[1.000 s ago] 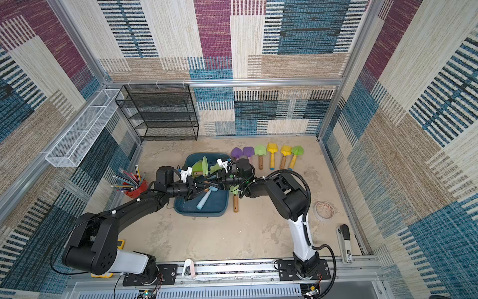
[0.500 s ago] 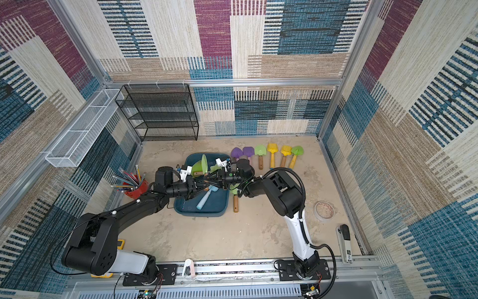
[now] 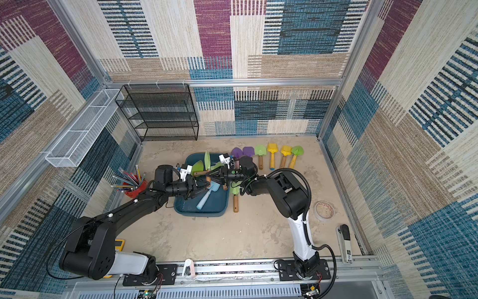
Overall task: Take the shovel out of the storage box
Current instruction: Place the shovel at the center of the board.
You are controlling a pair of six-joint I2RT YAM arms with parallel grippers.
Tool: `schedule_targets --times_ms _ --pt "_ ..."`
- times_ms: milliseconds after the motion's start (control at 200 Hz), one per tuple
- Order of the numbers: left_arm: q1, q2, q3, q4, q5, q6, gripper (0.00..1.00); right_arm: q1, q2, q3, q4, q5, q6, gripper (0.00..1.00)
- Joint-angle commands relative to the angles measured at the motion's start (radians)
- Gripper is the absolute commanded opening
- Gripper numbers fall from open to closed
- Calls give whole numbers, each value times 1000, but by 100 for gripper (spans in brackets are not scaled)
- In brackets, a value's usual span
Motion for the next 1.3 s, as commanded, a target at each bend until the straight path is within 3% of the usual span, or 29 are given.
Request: schedule_targets --times_ms 0,115,315,691,906,1292 --pt "1 -24 46 -163 -68 137 49 -6 -62 6 -197 52 -180 16" --pt "-1 -36 101 -351 -184 251 48 -8 -137 32 -486 154 -386 17" --pt "-46 -39 133 -521 -405 349 48 -12 -239 40 -784 331 -583 17" --pt "-206 29 214 -704 -740 433 54 -12 -441 -46 -1057 635 -769 19" --pt "-240 88 238 -714 -783 454 55 -12 -501 -132 -1115 751 -793 19" --pt "-252 176 258 -694 -760 476 55 -12 -575 -246 -1204 865 -811 19"
